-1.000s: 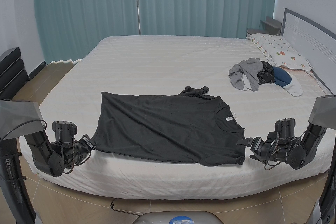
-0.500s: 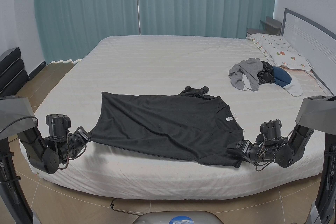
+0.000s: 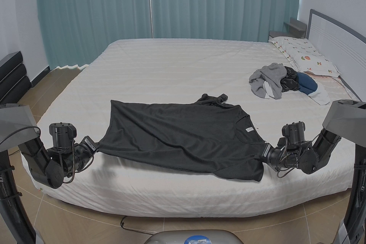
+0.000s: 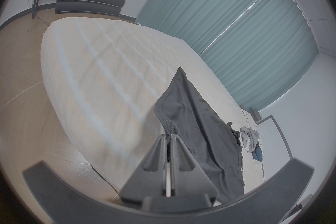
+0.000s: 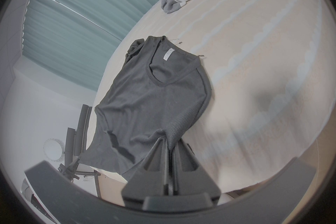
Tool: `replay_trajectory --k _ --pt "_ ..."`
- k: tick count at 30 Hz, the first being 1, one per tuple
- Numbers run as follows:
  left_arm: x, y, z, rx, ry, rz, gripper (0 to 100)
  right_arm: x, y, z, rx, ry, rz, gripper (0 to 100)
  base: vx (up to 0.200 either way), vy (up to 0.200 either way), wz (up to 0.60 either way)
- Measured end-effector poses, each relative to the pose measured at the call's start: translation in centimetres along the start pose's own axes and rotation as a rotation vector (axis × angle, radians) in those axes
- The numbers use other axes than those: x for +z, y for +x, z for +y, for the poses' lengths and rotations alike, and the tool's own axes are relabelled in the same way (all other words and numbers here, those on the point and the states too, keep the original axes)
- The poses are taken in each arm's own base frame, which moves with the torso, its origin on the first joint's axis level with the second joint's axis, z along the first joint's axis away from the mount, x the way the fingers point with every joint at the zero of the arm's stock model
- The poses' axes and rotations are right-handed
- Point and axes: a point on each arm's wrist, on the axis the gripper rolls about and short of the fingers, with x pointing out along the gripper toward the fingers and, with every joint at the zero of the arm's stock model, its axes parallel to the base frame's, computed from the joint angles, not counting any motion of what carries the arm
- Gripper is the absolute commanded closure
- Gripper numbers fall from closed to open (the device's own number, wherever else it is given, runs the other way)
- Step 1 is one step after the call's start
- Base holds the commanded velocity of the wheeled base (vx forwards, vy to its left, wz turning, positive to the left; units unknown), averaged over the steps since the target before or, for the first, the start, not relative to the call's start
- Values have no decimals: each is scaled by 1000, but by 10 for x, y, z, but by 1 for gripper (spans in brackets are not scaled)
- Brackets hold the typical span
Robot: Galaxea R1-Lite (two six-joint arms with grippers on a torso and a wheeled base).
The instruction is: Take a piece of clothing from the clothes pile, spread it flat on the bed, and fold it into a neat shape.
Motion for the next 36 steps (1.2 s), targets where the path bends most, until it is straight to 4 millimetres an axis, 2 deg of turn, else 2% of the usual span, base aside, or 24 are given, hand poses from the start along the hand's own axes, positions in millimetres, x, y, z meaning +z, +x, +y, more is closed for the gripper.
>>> replay_trajectory --k 10,24,25,31,36 --pt "4 10 0 -43 -9 -102 100 47 17 34 53 5 -117 100 0 0 0" --pt "-9 22 13 -11 -7 -84 100 73 70 38 8 1 -248 100 0 0 0" --pt "-10 22 13 -9 -7 -82 100 73 73 36 5 1 -249 0 0 0 0" --pt "-12 23 14 -4 -6 -74 100 68 80 29 -3 0 -233 0 0 0 0" --pt "-13 23 15 -3 -5 -71 100 63 73 27 5 -14 -192 0 0 0 0"
